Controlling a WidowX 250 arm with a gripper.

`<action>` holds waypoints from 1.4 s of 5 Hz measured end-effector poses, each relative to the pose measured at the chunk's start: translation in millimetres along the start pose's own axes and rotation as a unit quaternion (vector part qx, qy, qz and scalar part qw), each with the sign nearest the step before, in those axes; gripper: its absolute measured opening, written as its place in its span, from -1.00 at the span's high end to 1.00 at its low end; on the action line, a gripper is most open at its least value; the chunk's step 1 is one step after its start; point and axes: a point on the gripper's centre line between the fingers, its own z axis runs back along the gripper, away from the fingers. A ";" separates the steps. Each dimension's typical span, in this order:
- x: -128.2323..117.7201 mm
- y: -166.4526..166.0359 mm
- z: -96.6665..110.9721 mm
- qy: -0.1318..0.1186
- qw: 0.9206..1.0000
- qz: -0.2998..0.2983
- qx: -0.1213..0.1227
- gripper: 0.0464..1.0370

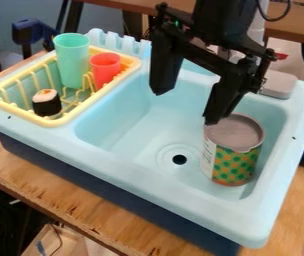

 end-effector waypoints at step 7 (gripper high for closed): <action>46.1 -15.6 -78.9 -0.049 0.992 -0.032 -0.109 -0.93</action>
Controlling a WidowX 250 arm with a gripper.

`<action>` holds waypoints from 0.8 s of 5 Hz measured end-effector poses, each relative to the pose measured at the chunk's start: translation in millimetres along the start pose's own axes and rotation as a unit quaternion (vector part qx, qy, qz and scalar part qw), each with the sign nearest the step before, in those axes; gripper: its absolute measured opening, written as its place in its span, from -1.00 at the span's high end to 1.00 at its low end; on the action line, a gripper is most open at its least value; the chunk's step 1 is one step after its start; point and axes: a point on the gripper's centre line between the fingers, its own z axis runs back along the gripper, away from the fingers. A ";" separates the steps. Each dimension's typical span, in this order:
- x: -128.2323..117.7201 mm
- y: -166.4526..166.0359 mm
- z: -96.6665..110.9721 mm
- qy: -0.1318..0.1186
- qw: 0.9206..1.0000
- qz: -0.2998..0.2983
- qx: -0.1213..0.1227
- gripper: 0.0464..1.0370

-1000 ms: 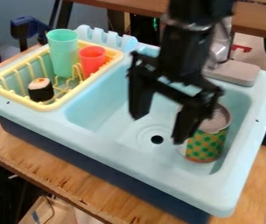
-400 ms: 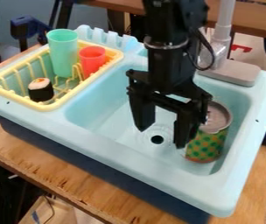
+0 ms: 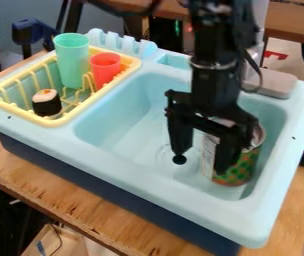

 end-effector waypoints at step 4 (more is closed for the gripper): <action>43.8 -4.4 2.0 0.001 0.998 -0.039 0.054 -0.93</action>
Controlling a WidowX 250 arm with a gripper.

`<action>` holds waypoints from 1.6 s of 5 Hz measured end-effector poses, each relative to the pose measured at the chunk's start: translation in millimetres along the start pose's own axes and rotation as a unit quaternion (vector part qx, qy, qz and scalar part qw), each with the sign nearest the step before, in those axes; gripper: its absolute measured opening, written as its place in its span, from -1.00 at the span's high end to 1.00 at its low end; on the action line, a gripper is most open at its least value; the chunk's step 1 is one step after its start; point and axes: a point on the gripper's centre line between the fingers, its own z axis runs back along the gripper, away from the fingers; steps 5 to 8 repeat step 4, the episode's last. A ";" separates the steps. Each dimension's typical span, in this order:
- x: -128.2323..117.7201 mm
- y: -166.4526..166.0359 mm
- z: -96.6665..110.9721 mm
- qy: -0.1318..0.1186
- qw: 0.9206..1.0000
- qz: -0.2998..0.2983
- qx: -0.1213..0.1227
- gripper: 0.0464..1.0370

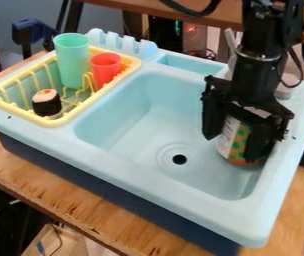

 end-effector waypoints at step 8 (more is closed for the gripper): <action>-44.4 -4.1 48.1 -0.029 0.998 0.049 -0.019 -0.93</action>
